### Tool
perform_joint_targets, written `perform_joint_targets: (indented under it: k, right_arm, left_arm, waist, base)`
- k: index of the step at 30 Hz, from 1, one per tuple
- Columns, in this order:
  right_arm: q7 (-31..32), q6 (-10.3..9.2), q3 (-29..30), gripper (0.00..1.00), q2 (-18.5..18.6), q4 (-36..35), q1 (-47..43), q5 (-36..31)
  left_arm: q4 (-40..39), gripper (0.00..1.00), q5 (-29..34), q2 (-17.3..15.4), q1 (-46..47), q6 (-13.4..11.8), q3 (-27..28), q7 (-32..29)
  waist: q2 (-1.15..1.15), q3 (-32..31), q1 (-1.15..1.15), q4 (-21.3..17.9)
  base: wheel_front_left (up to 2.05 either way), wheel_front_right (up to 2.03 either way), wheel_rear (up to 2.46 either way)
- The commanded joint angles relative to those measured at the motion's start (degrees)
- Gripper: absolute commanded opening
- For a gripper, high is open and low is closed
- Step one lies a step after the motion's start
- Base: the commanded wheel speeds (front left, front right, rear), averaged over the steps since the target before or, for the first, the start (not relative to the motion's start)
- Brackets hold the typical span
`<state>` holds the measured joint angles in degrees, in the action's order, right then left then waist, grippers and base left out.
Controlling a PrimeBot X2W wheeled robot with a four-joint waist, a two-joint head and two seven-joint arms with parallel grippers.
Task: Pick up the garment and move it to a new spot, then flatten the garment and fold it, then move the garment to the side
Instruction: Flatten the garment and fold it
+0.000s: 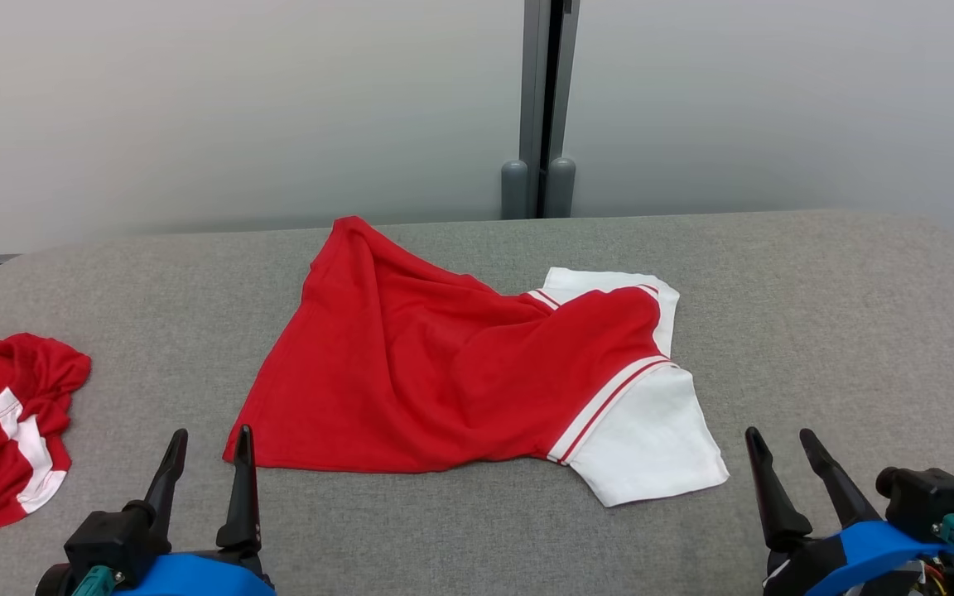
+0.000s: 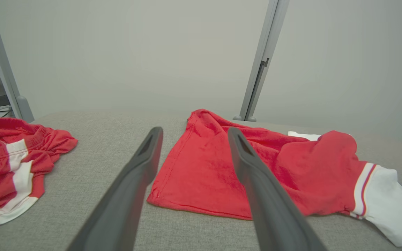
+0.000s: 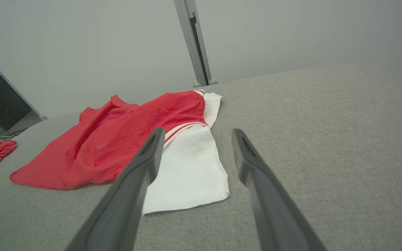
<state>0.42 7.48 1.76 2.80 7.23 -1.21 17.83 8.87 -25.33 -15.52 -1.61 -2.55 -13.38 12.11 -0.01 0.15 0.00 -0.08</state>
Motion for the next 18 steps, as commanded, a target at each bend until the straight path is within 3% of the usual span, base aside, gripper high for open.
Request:
perform_joint_targets:
  k: [1, 18]
  right_arm:
    - [-0.1, 0.03, -0.1, 1.0, 0.2, -0.2, -0.8, -0.2]
    - [-0.7, 0.03, 0.5, 1.0, 0.2, 0.3, 0.7, -1.6]
  left_arm:
    - [0.0, 1.0, -0.3, -0.2, -0.5, -0.4, 0.3, -0.2]
    - [0.7, 1.0, -0.8, -1.1, 1.0, -2.9, 0.6, -4.0]
  waist:
    - [0.01, 0.1, 0.0, 0.0]
    - [0.01, 1.8, 0.0, 0.1]
  base:
    - [0.0, 0.0, 0.0]
    - [0.0, 0.0, 0.0]
